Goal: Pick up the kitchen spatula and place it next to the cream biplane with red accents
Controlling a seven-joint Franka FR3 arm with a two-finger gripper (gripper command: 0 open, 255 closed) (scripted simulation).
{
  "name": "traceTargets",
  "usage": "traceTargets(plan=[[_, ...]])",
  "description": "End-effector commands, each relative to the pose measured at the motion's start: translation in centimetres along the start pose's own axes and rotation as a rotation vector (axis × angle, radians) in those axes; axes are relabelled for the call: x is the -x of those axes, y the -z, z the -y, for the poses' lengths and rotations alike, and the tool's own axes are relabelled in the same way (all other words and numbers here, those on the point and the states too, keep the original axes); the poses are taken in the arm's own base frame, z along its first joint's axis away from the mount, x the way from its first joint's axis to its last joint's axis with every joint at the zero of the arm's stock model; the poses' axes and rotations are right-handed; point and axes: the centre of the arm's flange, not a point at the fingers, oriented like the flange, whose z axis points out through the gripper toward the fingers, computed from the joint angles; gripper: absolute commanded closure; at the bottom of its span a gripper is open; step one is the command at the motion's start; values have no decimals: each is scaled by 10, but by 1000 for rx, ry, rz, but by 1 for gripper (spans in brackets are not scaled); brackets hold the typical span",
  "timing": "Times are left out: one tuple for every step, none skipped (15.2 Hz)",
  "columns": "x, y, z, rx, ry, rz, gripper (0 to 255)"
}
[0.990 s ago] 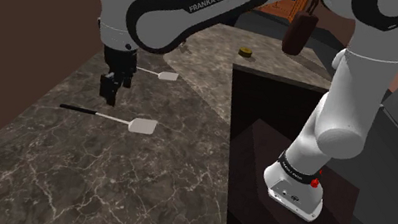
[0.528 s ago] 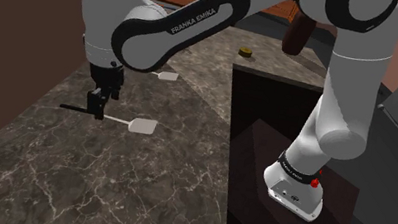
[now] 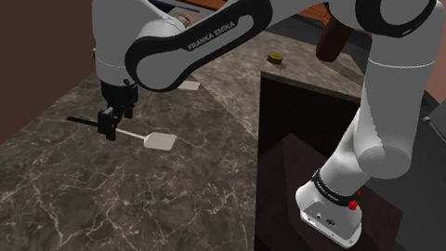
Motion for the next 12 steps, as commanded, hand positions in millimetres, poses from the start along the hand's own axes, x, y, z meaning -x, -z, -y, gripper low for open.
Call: traceTargets(plan=[[0, 0, 0, 0, 0, 0, 0], [0, 0, 0, 0, 0, 0, 0], [0, 0, 0, 0, 0, 0, 0], [0, 0, 0, 0, 0, 0, 255], [0, 0, 0, 0, 0, 0, 255], [0, 0, 0, 0, 0, 0, 255], [0, 0, 0, 0, 0, 0, 255], [0, 0, 0, 0, 0, 0, 255], [0, 0, 0, 0, 0, 0, 255], [0, 0, 0, 0, 0, 0, 255], [0, 0, 0, 0, 0, 0, 255], [0, 0, 0, 0, 0, 0, 255]])
